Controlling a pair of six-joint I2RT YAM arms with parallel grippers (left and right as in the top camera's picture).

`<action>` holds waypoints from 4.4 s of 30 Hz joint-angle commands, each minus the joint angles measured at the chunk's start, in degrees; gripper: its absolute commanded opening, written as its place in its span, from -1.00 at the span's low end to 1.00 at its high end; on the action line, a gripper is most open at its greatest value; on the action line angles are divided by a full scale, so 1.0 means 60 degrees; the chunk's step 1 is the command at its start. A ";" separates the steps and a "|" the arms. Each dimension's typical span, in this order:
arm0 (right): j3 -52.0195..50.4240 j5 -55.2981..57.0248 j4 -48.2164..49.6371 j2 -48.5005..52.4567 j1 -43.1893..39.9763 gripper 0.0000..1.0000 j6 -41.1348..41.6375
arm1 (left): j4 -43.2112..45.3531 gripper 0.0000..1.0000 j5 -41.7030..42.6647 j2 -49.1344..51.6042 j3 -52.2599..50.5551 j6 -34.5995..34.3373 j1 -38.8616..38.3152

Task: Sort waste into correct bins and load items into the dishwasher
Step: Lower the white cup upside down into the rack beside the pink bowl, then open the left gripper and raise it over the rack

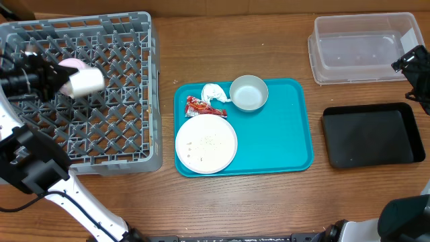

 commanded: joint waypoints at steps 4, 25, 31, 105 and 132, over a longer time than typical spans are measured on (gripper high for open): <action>0.0124 0.0000 0.0025 -0.0018 -0.0007 0.99 0.0029 | -0.0033 -0.92 0.0871 -0.1188 -0.1603 0.1898 0.0375; 0.0124 0.0000 0.0029 -0.0018 -0.0007 0.99 0.0029 | 0.4007 -0.92 0.4870 -0.1177 -0.5923 0.4160 0.1268; 0.0124 0.0000 0.0029 -0.0018 -0.0007 0.99 0.0033 | 0.6390 -0.92 0.4790 -0.1177 -0.6896 0.2255 0.1264; 0.0124 0.0000 0.0025 -0.0018 -0.0007 0.99 0.0029 | 0.2000 -0.92 -1.1369 -0.3166 -0.1519 -0.3220 -0.2998; 0.0124 0.0000 0.0025 -0.0018 -0.0007 0.99 0.0029 | 0.2029 -0.92 -1.2673 -0.1177 -0.1519 -0.3595 -0.3177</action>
